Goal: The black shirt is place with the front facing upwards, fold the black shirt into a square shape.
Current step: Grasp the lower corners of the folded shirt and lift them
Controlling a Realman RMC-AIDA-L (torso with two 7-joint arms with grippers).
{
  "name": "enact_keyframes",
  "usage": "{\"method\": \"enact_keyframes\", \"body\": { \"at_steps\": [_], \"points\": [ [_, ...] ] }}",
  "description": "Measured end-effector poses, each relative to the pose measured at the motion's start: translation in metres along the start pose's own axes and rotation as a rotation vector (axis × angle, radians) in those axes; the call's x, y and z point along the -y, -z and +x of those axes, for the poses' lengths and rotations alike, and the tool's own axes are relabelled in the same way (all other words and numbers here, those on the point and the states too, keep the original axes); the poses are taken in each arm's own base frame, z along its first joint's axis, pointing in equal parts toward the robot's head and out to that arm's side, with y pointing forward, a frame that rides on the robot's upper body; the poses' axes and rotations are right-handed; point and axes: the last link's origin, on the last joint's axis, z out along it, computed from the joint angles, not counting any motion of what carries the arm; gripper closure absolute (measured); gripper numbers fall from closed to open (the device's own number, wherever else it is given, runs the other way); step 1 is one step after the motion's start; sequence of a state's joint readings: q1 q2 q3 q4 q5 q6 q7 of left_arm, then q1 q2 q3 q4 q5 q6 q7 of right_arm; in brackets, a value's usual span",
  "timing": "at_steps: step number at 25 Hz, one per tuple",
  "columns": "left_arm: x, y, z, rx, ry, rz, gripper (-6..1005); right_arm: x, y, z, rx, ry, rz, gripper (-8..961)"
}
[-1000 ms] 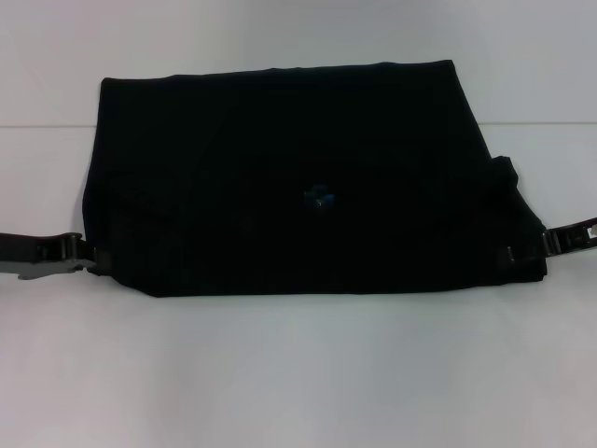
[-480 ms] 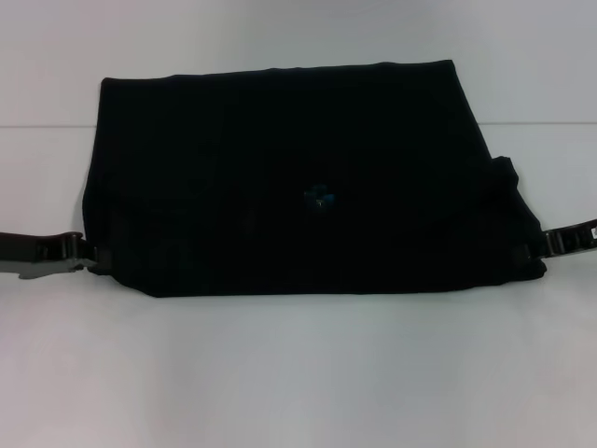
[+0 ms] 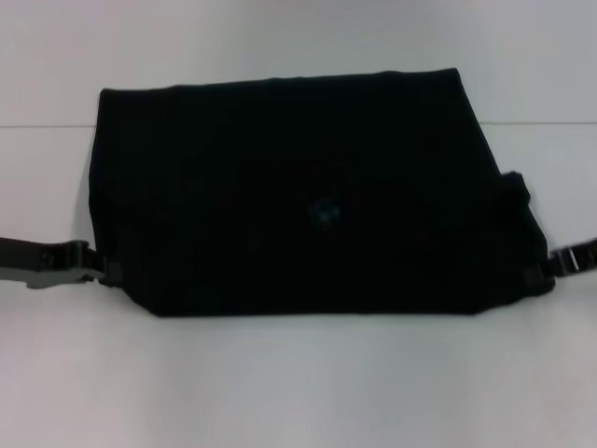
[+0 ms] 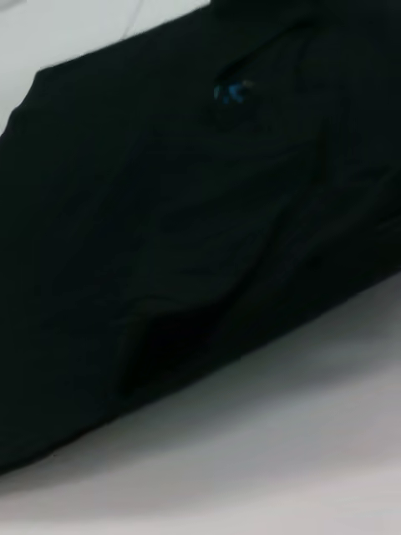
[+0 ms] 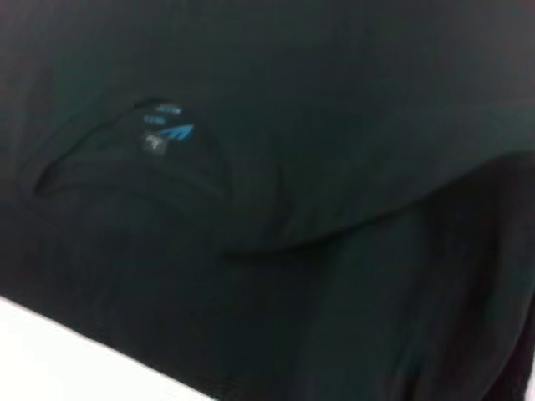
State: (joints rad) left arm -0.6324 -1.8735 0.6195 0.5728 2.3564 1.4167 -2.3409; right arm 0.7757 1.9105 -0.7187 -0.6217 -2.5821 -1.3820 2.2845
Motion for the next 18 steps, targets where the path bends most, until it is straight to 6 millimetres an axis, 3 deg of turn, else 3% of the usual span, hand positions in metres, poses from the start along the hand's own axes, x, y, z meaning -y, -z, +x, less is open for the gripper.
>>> {"method": "enact_keyframes", "body": {
  "at_steps": [3,11,18],
  "points": [
    [-0.008,0.006,-0.006,0.069,-0.009,-0.059,955,-0.003,0.009,0.013,-0.077,0.020,-0.061,896],
    [-0.026,0.023,-0.049,0.398,-0.034,-0.195,947,-0.007,0.031,0.071,-0.274,0.097,-0.247,887],
    [-0.036,0.025,-0.079,0.610,-0.028,-0.249,939,-0.017,0.027,0.099,-0.366,0.153,-0.339,879]
  ]
}}
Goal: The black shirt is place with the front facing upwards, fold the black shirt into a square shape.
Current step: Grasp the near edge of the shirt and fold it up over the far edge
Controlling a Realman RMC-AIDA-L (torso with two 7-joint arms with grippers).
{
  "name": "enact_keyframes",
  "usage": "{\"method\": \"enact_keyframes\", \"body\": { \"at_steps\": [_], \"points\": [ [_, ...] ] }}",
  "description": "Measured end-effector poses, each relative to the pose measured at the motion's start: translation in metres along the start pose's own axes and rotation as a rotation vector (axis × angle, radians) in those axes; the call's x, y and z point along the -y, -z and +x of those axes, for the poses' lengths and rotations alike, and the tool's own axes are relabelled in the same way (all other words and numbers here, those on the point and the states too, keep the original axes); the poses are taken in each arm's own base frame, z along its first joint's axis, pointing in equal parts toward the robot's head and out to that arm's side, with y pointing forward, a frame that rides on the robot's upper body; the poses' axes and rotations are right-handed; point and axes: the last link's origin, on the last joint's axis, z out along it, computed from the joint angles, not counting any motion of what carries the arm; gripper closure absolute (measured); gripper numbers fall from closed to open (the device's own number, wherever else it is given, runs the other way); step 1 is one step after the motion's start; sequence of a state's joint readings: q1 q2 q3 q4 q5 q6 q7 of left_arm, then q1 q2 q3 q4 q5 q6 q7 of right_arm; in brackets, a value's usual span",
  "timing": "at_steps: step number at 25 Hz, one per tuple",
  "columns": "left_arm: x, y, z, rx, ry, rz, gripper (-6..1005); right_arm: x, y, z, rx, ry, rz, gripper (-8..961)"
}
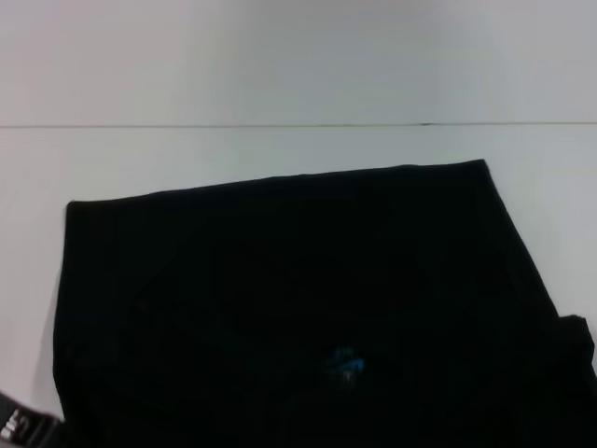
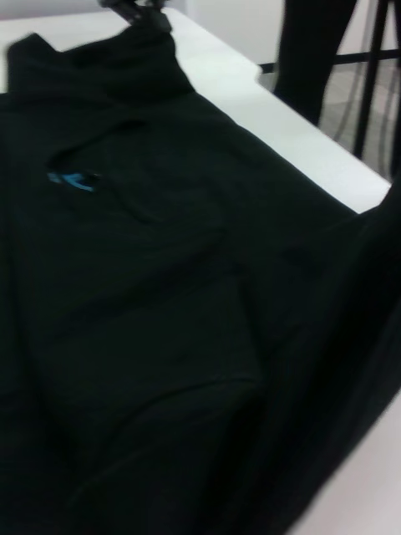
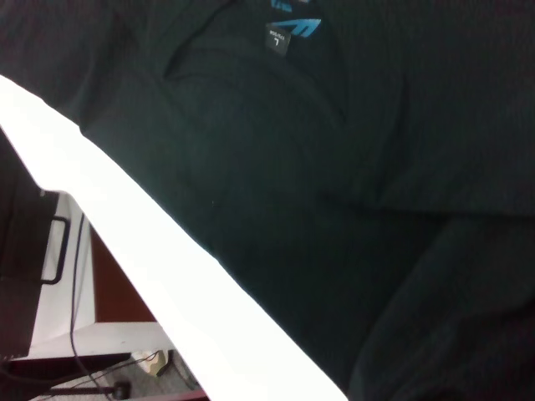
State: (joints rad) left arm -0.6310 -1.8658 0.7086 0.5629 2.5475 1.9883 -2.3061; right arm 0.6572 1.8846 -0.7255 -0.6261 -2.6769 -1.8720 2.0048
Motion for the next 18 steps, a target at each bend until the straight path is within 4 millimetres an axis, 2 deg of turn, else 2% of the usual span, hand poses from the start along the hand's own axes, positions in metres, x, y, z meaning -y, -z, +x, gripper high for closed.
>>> {"method": "enact_keyframes", "body": {
  "at_steps": [4,7,13,18],
  "points": [
    [-0.001,-0.002,0.002,-0.009,-0.017,-0.006,935,-0.001,-0.005,-0.003,0.025,0.001,-0.011,874],
    [-0.002,0.006,0.011,-0.086,-0.031,-0.018,932,-0.001,0.001,-0.009,0.104,-0.012,-0.019,871],
    [0.000,0.037,0.037,-0.408,-0.018,-0.049,926,0.008,0.031,-0.030,0.434,-0.121,-0.025,864],
    [0.017,0.060,0.052,-0.735,0.070,-0.067,921,0.018,0.051,-0.054,0.767,-0.248,-0.073,858]
  ]
}}
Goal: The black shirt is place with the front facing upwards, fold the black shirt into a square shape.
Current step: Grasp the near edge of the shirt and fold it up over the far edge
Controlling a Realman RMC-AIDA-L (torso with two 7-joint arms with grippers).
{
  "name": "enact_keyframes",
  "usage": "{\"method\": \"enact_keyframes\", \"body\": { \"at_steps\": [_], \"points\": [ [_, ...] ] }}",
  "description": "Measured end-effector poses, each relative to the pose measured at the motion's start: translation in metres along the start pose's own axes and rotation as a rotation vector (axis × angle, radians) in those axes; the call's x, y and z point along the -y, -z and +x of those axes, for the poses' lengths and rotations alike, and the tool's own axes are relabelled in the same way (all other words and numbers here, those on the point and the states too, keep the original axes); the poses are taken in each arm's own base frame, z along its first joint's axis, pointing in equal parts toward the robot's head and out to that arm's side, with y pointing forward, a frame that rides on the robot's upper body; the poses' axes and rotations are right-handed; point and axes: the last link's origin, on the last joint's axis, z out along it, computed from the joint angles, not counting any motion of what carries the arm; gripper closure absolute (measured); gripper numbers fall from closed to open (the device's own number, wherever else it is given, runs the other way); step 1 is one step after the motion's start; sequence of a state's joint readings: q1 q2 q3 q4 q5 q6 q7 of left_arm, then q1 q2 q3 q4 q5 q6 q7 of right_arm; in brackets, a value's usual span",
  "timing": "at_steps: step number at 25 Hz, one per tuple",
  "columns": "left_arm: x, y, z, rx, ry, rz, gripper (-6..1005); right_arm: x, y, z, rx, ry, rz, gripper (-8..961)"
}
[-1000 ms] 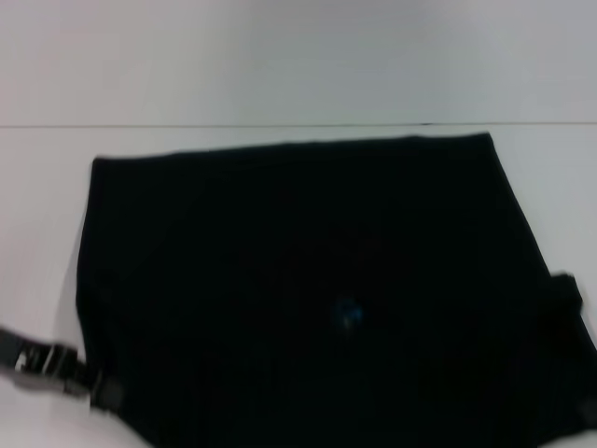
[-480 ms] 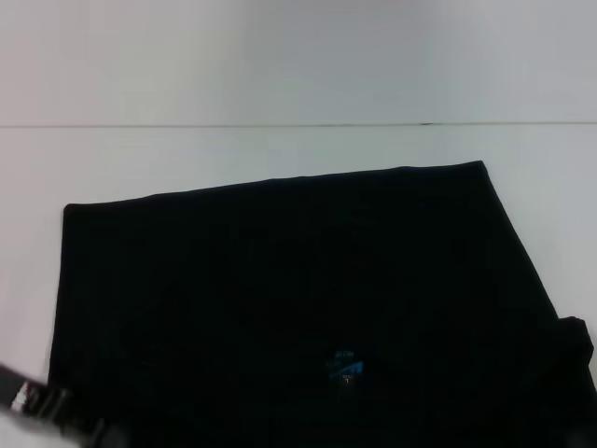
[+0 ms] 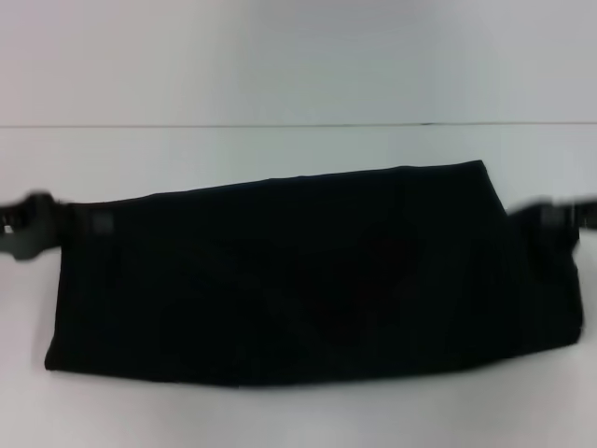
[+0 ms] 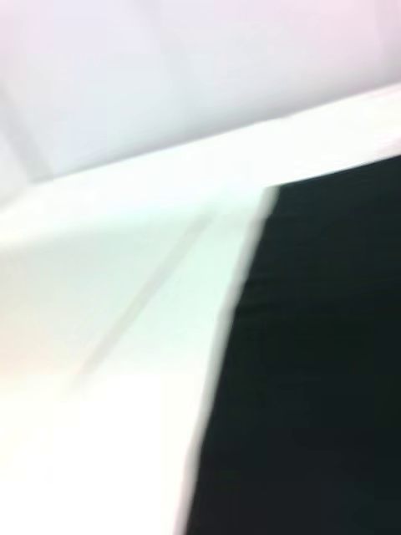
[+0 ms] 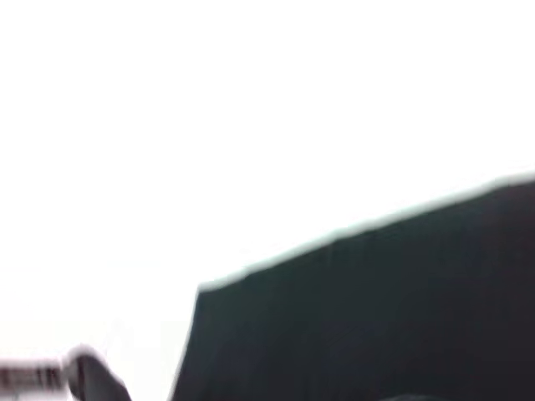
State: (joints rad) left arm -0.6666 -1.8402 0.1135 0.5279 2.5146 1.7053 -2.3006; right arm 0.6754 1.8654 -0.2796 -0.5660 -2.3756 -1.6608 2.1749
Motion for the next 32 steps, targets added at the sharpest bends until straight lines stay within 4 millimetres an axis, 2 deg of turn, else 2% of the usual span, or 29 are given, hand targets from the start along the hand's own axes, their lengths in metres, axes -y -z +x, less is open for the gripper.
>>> {"method": "enact_keyframes", "body": {
  "at_steps": [5,8,11,17,21,32],
  "points": [
    [0.020,-0.006,0.007,-0.220,0.083,0.008,916,0.012,-0.024,-0.012,0.187,-0.089,0.022,852],
    [0.029,-0.014,0.007,-0.288,0.101,0.025,912,0.018,-0.042,-0.016,0.274,-0.107,0.064,849],
    [0.034,-0.026,0.004,-0.342,0.104,0.041,909,0.019,-0.058,-0.020,0.322,-0.090,0.104,846],
    [0.043,-0.037,0.003,-0.425,0.115,0.081,903,0.018,-0.084,-0.025,0.340,-0.046,0.178,839],
    [0.044,-0.038,0.005,-0.462,0.115,0.083,899,0.019,-0.089,-0.026,0.348,-0.042,0.204,834],
    [0.041,-0.038,0.013,-0.531,0.124,0.062,888,0.015,-0.084,-0.037,0.420,-0.043,0.170,822]
  ]
}}
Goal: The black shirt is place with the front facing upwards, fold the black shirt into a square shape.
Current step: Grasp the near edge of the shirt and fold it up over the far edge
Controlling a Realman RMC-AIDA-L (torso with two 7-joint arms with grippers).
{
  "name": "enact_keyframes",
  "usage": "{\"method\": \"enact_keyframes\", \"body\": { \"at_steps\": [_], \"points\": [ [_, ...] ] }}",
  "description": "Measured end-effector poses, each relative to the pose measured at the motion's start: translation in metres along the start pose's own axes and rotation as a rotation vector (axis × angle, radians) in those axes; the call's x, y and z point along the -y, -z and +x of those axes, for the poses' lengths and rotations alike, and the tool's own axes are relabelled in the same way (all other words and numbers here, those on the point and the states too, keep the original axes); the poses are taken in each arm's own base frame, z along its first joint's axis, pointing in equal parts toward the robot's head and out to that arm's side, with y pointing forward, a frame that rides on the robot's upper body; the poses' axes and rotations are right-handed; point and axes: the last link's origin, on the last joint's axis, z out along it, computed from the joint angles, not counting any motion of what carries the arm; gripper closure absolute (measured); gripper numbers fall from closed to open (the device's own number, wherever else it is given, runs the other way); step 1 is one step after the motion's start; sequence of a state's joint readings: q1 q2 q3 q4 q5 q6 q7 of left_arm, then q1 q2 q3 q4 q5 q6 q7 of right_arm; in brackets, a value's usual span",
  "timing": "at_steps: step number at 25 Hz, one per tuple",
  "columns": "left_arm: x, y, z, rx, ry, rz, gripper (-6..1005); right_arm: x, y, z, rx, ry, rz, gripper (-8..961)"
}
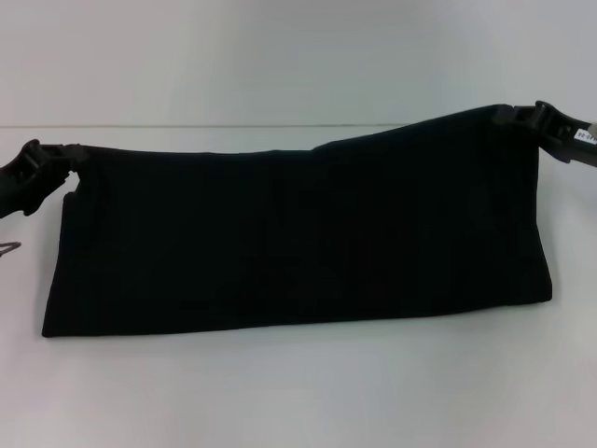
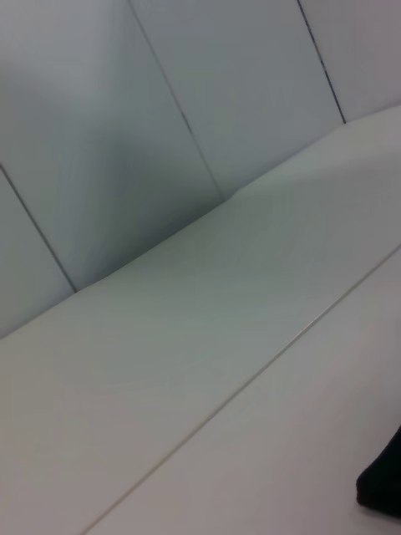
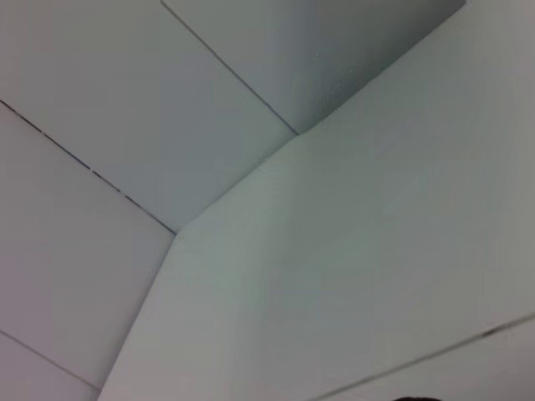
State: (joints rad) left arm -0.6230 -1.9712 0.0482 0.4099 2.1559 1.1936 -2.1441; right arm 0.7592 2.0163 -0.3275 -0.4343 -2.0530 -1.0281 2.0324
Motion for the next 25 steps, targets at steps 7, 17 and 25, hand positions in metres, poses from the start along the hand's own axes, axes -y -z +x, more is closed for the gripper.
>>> {"method": "enact_keyframes", "body": {
  "at_steps": [7,17,25],
  "points": [
    [-0.002,-0.021,-0.006,-0.045,-0.023,0.041,881,-0.003,-0.018,-0.002,0.024,0.039,0.071,814],
    [-0.005,-0.043,-0.016,-0.073,-0.017,0.076,870,-0.009,-0.039,-0.001,0.057,0.168,0.177,803],
    [-0.008,-0.050,-0.021,-0.150,-0.058,0.062,824,-0.012,-0.045,-0.004,0.104,0.229,0.187,709]
  ]
}}
